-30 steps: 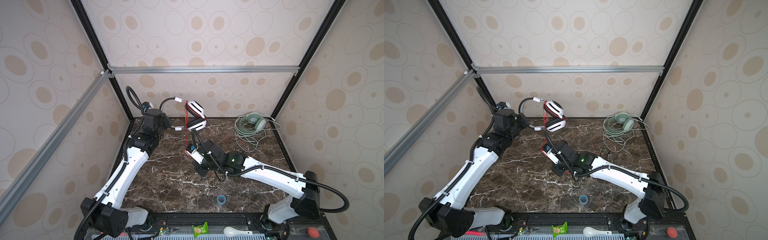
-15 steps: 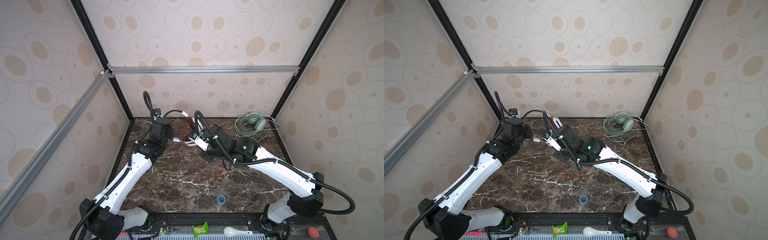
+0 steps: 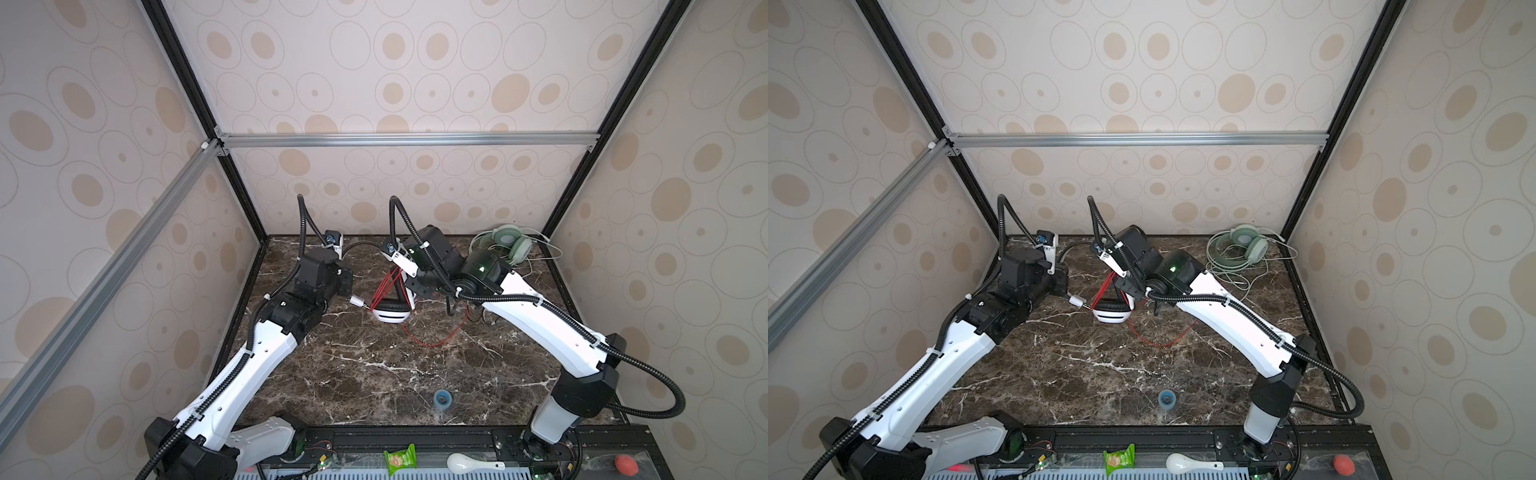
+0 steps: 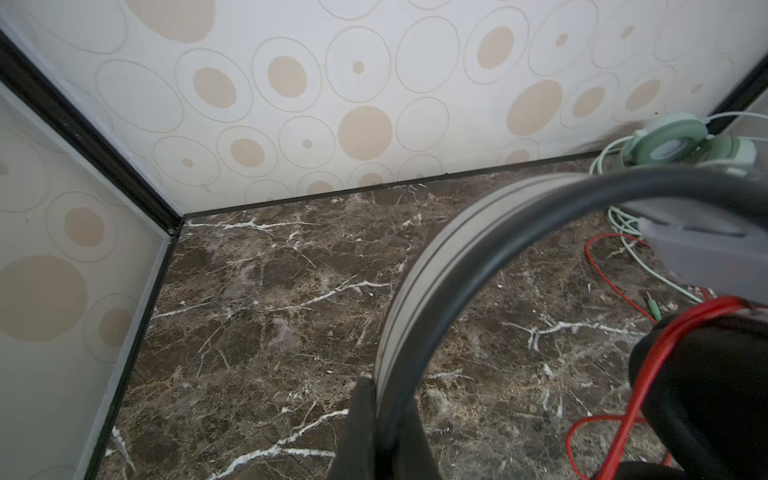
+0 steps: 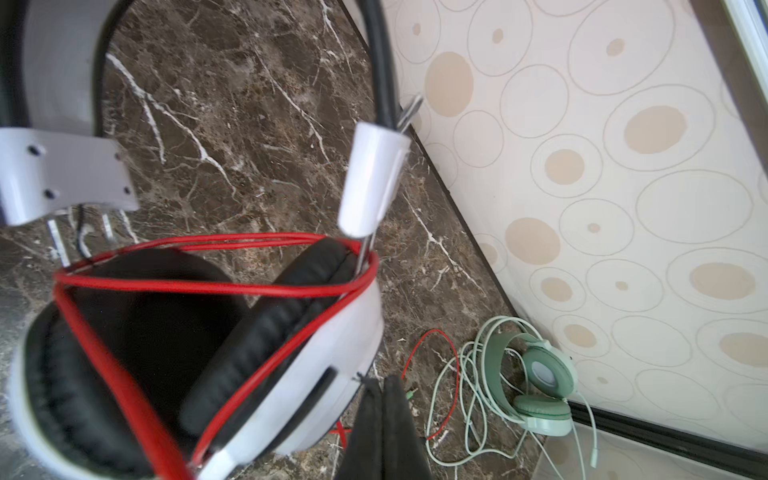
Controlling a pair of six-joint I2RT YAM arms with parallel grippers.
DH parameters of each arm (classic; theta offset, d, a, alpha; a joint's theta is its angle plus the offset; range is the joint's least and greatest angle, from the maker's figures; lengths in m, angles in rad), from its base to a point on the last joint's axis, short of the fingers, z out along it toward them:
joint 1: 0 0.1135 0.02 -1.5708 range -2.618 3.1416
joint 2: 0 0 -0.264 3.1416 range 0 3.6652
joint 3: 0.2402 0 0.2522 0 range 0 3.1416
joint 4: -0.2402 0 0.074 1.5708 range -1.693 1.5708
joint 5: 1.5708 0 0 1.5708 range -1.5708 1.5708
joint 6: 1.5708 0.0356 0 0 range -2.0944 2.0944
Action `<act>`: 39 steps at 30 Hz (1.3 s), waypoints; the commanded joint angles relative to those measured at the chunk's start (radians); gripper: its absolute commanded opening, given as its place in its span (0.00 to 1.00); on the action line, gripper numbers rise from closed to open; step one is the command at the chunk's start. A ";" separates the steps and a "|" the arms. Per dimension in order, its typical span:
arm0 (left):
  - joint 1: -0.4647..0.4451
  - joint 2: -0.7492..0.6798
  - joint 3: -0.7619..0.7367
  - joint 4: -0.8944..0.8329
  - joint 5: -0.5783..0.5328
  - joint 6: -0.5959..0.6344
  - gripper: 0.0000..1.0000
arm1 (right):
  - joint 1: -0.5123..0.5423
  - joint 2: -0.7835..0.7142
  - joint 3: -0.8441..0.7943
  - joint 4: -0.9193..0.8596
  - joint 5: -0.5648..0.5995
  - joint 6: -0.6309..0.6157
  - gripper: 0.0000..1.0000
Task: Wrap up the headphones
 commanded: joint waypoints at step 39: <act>0.026 -0.030 0.171 0.109 0.495 -0.124 0.00 | -0.416 -0.251 -0.634 0.700 -0.783 0.542 0.21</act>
